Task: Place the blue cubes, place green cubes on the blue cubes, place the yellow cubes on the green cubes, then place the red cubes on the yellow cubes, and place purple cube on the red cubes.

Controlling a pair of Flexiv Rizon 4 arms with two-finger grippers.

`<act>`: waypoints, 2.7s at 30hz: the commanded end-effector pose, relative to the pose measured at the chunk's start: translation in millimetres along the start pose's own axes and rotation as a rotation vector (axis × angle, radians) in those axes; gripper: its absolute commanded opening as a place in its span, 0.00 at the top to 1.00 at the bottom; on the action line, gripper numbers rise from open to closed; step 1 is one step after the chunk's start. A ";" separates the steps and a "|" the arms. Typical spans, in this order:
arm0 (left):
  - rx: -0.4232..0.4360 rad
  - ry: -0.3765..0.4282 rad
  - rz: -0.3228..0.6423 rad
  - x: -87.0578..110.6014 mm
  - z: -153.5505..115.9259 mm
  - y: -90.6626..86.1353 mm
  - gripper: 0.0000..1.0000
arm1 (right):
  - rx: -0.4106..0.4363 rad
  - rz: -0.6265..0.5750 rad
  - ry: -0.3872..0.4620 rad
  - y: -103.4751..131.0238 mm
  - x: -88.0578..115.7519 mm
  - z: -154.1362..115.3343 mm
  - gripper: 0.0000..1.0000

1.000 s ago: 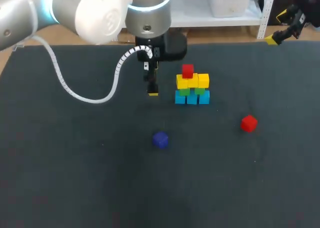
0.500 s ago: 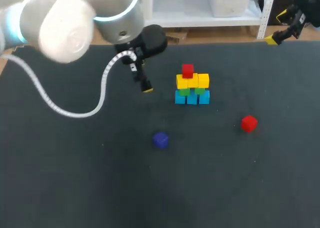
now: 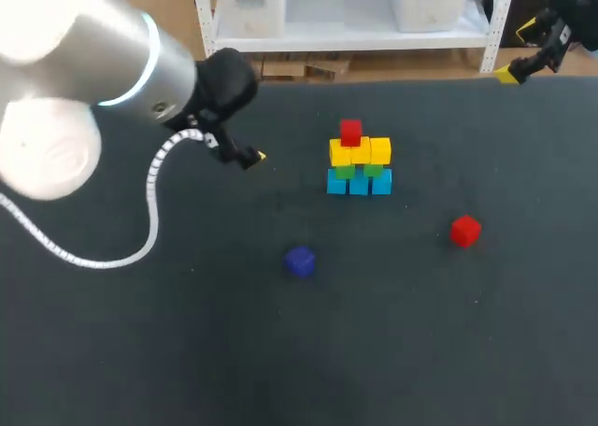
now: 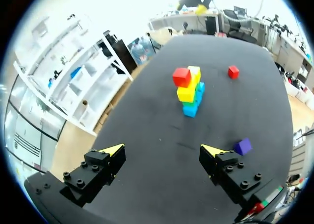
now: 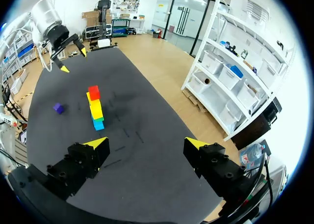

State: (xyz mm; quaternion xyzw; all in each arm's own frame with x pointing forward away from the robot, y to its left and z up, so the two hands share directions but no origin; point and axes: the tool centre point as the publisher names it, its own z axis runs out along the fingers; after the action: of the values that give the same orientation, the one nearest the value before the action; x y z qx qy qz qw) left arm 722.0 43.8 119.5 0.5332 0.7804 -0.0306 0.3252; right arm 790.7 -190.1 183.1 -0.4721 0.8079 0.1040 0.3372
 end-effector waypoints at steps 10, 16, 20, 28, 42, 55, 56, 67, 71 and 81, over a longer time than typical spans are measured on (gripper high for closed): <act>0.005 -0.140 -0.002 -27.9 3.5 29.1 0.00 | -0.003 -0.001 -0.004 -0.7 0.7 -0.4 0.00; -0.025 -0.182 -0.021 -35.9 -1.3 37.3 0.00 | -0.003 -0.001 -0.004 -0.7 0.7 -0.4 0.00; -0.043 -0.193 -0.030 -41.0 -7.5 42.9 0.00 | -0.003 -0.001 -0.004 -0.7 0.7 -0.4 0.00; -0.039 -0.201 -0.059 -43.5 -8.1 58.8 0.00 | -0.003 -0.001 -0.004 -0.7 0.7 -0.4 0.00; -0.043 -0.209 -0.061 -44.6 -7.8 59.3 0.00 | -0.003 -0.001 -0.004 -0.7 0.7 -0.4 0.00; -0.043 -0.209 -0.061 -44.6 -7.8 59.3 0.00 | -0.003 -0.001 -0.004 -0.7 0.7 -0.4 0.00; -0.043 -0.209 -0.061 -44.6 -7.8 59.3 0.00 | -0.003 -0.001 -0.004 -0.7 0.7 -0.4 0.00; -0.043 -0.209 -0.061 -44.6 -7.8 59.3 0.00 | -0.041 -0.055 0.071 9.4 -6.9 3.4 0.00; -0.043 -0.209 -0.061 -44.6 -7.8 59.3 0.00 | -0.082 -0.103 0.141 27.3 -11.5 5.3 0.00; -0.043 -0.209 -0.061 -44.6 -7.8 59.3 0.00 | -0.147 -0.206 0.210 66.6 -5.7 3.4 0.00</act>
State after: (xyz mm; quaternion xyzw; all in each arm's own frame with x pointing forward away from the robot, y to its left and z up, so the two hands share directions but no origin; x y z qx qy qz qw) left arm 778.0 35.1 167.9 0.4948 0.7602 -0.0773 0.4139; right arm 749.5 -146.0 174.8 -0.5785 0.7811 0.0777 0.2216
